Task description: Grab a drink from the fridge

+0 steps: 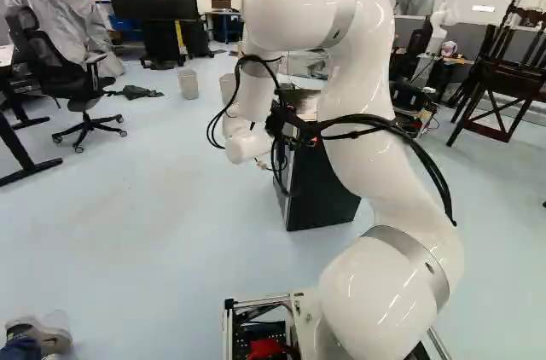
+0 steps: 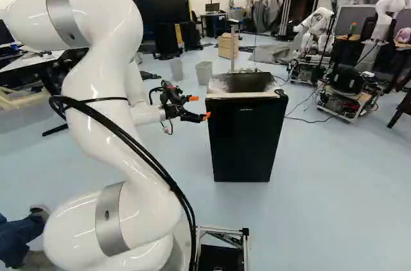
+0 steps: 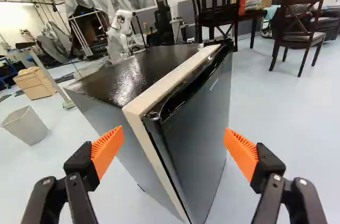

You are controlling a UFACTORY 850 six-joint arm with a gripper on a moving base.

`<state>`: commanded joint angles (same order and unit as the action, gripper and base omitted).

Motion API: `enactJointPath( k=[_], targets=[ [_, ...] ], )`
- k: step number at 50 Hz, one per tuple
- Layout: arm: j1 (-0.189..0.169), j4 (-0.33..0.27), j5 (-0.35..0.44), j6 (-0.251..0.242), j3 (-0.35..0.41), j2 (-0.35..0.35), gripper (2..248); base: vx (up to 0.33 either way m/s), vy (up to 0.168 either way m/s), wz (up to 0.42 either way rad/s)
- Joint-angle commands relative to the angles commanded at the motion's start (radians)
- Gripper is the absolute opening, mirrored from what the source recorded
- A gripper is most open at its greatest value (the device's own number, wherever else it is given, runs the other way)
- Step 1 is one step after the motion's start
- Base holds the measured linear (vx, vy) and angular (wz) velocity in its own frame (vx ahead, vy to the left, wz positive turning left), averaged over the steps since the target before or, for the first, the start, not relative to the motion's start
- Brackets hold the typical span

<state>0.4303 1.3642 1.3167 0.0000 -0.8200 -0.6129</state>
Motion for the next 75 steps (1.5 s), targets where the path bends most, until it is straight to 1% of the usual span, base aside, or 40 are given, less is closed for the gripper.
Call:
enactJointPath(
  k=[15, 29, 63, 75],
  targets=[
    [-0.002, 0.0, 0.0, 0.0, -0.003, -0.002, 247, 0.0, 0.0, 0.0],
    [-0.012, 0.0, -0.003, 0.0, -0.005, -0.003, 247, 0.0, 0.0, 0.0],
    [-0.049, 0.0, -0.029, 0.0, -0.034, -0.019, 247, 0.0, 0.0, 0.0],
    [-0.063, 0.0, -0.039, 0.0, -0.03, -0.017, 247, 0.0, 0.0, 0.0]
  ],
)
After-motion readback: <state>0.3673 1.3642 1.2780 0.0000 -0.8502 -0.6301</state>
